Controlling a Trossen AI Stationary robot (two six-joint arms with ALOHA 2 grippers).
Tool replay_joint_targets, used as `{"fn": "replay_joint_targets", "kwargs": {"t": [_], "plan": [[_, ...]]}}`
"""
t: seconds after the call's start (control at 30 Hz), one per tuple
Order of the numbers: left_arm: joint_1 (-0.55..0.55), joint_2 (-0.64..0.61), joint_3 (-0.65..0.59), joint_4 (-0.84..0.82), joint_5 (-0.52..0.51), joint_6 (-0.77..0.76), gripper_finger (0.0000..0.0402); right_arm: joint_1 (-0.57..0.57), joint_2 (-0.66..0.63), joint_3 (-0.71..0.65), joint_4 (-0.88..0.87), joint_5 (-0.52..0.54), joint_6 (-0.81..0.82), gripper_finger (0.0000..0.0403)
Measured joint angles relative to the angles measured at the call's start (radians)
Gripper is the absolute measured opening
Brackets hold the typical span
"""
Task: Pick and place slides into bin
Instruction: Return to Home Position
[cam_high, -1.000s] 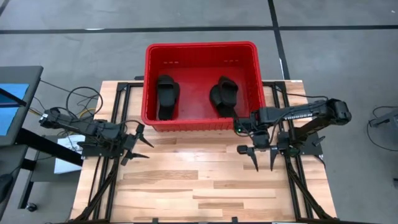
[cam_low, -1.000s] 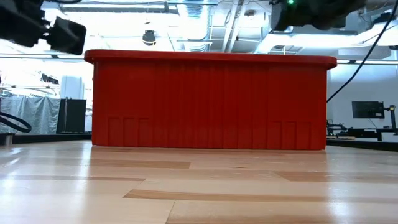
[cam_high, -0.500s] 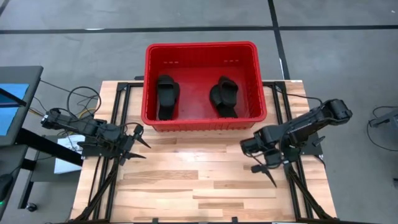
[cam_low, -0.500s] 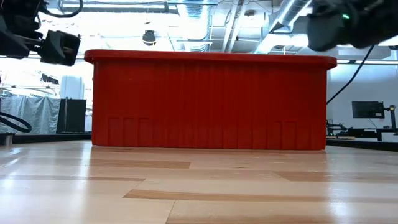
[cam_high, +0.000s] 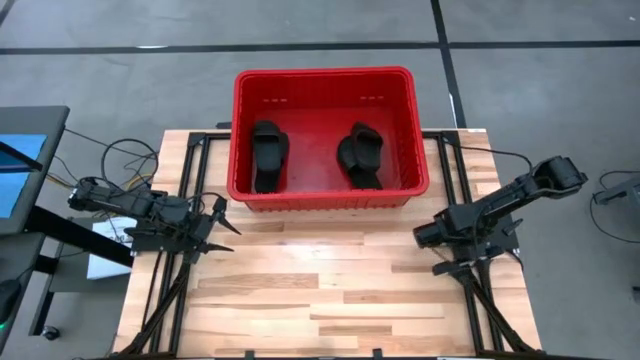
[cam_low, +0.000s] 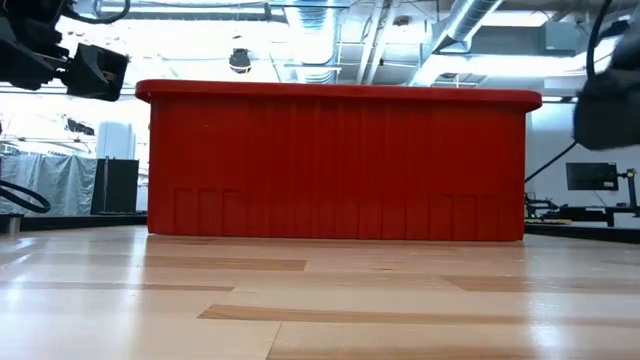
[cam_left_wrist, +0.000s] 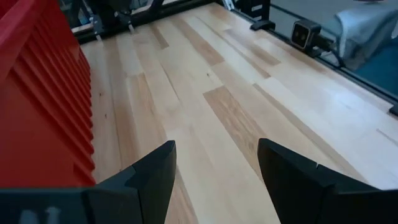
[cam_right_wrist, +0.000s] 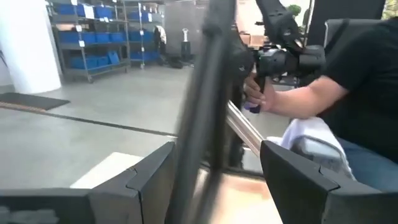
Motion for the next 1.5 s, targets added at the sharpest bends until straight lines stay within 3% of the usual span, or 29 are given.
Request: {"fn": "replay_joint_targets", "kwargs": {"t": [0.13, 0.27, 0.5, 0.7, 1.13, 1.3, 1.5], "plan": [[0.02, 0.0, 0.0, -0.005, 0.0, 0.0, 0.0219, 0.002, 0.038, -0.109, 0.573, -0.001, 0.424, 0.0224], [0.023, 0.0, 0.0, -0.005, 0.0, 0.0, 0.0219, 0.002, 0.113, -0.171, 0.832, 0.0, 0.577, 0.0224], [0.023, 0.0, 0.0, -0.005, 0.0, 0.0, 0.0219, 0.002, 0.227, -0.18, 0.856, -0.026, 0.366, 0.0224], [0.023, 0.0, 0.0, -0.004, 0.0, 0.0, 0.0219, 0.002, 0.265, -0.138, 0.863, 0.057, 0.403, 0.0224], [0.016, -0.021, 0.0, -0.006, 0.0, 0.0, 0.0219, 0.001, 0.27, -0.086, 0.875, 0.506, 0.427, 0.0224], [0.017, -0.1, 0.001, -0.037, 0.0, 0.0, 0.0219, -0.023, 0.059, -0.122, 0.877, 0.681, 0.428, 0.0224], [0.016, -0.176, 0.001, -0.054, 0.0, 0.0, 0.0219, -0.026, -0.186, -0.179, 0.876, 0.719, 0.428, 0.0224]]}}
